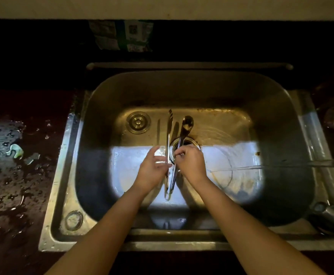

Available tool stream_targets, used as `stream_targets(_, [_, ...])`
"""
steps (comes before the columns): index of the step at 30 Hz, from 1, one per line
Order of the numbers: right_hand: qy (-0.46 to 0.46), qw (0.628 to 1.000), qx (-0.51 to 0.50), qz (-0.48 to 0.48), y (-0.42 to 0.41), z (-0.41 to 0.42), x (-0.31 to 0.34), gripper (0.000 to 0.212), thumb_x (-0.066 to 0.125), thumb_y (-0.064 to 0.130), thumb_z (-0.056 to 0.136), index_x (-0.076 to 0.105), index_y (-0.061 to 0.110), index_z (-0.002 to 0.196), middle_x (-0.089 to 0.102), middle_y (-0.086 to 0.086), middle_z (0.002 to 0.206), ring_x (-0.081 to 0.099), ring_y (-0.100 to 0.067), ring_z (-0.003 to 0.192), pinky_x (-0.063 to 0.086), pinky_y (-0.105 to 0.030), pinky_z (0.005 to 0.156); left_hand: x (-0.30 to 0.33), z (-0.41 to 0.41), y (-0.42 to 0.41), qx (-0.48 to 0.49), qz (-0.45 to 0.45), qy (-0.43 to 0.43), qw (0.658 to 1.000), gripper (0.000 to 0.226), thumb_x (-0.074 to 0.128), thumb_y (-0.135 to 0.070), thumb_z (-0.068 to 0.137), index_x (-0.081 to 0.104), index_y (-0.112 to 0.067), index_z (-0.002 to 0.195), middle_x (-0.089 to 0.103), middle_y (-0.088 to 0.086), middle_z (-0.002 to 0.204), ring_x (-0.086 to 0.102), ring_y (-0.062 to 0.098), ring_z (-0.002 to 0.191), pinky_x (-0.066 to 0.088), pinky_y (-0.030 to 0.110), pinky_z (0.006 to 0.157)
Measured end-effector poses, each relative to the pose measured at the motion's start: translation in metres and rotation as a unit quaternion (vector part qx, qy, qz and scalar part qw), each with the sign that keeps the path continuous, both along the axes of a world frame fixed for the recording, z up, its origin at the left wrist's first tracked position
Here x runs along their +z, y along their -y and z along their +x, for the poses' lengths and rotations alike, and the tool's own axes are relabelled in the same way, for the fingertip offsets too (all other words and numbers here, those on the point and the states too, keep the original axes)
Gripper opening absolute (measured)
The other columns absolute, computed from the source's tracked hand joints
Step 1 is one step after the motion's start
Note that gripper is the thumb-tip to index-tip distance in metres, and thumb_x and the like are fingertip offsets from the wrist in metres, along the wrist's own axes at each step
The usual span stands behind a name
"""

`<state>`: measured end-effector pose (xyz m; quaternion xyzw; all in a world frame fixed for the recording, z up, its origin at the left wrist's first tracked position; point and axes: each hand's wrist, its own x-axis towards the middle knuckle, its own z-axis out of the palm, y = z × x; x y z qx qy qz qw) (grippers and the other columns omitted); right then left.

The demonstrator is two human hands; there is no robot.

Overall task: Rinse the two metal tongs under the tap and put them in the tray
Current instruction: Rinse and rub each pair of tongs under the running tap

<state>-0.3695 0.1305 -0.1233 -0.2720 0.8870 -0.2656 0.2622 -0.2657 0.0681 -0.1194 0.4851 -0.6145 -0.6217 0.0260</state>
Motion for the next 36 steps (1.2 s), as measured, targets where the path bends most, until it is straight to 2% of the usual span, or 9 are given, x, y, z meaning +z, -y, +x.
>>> stream_targets(5, [0.005, 0.995, -0.055, -0.078, -0.024, 0.001, 0.041, 0.02, 0.06, 0.001, 0.08, 0.065, 0.012, 0.096, 0.064, -0.008, 0.102, 0.061, -0.019, 0.08, 0.04, -0.018, 0.063, 0.033, 0.001, -0.015, -0.015, 0.117, -0.072, 0.99, 0.014, 0.061, -0.014, 0.085, 0.07, -0.024, 0.09, 0.071, 0.004, 0.082, 0.066, 0.018, 0.074, 0.056, 0.027, 0.062])
stream_targets(9, [0.098, 0.976, -0.135, -0.143, -0.053, 0.003, 0.068, 0.04, 0.067, 0.009, 0.078, 0.038, 0.03, 0.097, 0.057, 0.013, 0.084, 0.056, -0.002, 0.064, 0.036, -0.013, 0.052, 0.056, 0.009, -0.04, 0.005, 0.192, -0.12, 0.974, 0.015, 0.062, -0.016, 0.084, 0.071, -0.02, 0.095, 0.075, 0.002, 0.082, 0.07, 0.016, 0.077, 0.057, 0.029, 0.07])
stream_targets(18, [0.215, 0.933, -0.199, -0.21, -0.1, 0.011, 0.085, 0.047, 0.072, 0.015, 0.076, 0.036, 0.043, 0.089, 0.066, -0.001, 0.103, 0.066, -0.023, 0.088, 0.056, -0.038, 0.081, 0.1, 0.014, -0.094, 0.075, 0.157, -0.136, 0.975, 0.019, 0.052, -0.019, 0.089, 0.07, -0.011, 0.086, 0.075, 0.005, 0.073, 0.069, 0.013, 0.062, 0.058, 0.024, 0.054])
stream_targets(20, [0.211, 0.94, -0.171, -0.207, -0.111, 0.014, 0.085, 0.045, 0.071, 0.018, 0.078, 0.037, 0.043, 0.095, 0.063, -0.003, 0.109, 0.064, -0.021, 0.09, 0.055, -0.032, 0.08, 0.107, 0.015, -0.094, 0.049, 0.136, -0.114, 0.983, 0.021, 0.052, -0.02, 0.089, 0.068, -0.007, 0.086, 0.074, 0.004, 0.069, 0.067, 0.01, 0.057, 0.054, 0.02, 0.049])
stream_targets(22, [0.128, 0.964, -0.133, -0.194, -0.124, 0.017, 0.088, 0.041, 0.067, 0.02, 0.082, 0.042, 0.036, 0.112, 0.054, -0.003, 0.122, 0.057, -0.009, 0.097, 0.047, -0.007, 0.079, 0.116, 0.016, -0.091, 0.016, 0.11, -0.094, 0.989, 0.023, 0.055, -0.02, 0.088, 0.066, -0.001, 0.085, 0.072, 0.005, 0.064, 0.064, 0.008, 0.051, 0.051, 0.017, 0.046])
stream_targets(24, [-0.048, 0.982, -0.057, -0.174, -0.138, 0.019, 0.091, 0.045, 0.062, 0.018, 0.085, 0.046, 0.026, 0.126, 0.044, -0.002, 0.132, 0.044, -0.003, 0.112, 0.03, 0.005, 0.091, 0.124, 0.017, -0.087, -0.002, 0.093, -0.083, 0.992, 0.026, 0.058, -0.02, 0.086, 0.063, 0.005, 0.083, 0.066, 0.012, 0.064, 0.059, 0.007, 0.043, 0.046, 0.016, 0.04])
stream_targets(27, [-0.187, 0.969, 0.081, -0.137, -0.149, 0.018, 0.096, 0.042, 0.052, 0.02, 0.085, 0.053, 0.02, 0.127, 0.053, -0.002, 0.133, 0.035, -0.008, 0.128, 0.026, -0.019, 0.108, 0.134, 0.016, -0.084, -0.018, 0.089, -0.061, 0.994, 0.026, 0.063, -0.024, 0.082, 0.064, 0.001, 0.076, 0.065, 0.01, 0.058, 0.055, 0.009, 0.038, 0.041, 0.015, 0.035])
stream_targets(31, [-0.244, 0.945, 0.182, -0.124, -0.153, 0.006, 0.098, 0.037, 0.049, 0.017, 0.082, 0.062, 0.014, 0.116, 0.067, -0.001, 0.118, 0.055, -0.015, 0.118, 0.03, -0.038, 0.113, 0.141, 0.014, -0.085, -0.028, 0.08, -0.041, 0.996, 0.025, 0.066, -0.026, 0.08, 0.066, -0.002, 0.072, 0.065, 0.004, 0.052, 0.055, 0.011, 0.039, 0.041, 0.014, 0.036])
stream_targets(36, [-0.246, 0.96, 0.126, -0.05, -0.151, -0.036, 0.096, 0.038, 0.06, 0.004, 0.08, 0.063, 0.01, 0.117, 0.067, -0.008, 0.12, 0.058, -0.022, 0.117, 0.02, -0.04, 0.112, 0.146, 0.011, -0.089, -0.021, 0.084, -0.034, 0.996, 0.027, 0.065, -0.029, 0.079, 0.067, -0.002, 0.077, 0.07, 0.006, 0.059, 0.061, 0.008, 0.042, 0.041, 0.016, 0.035])
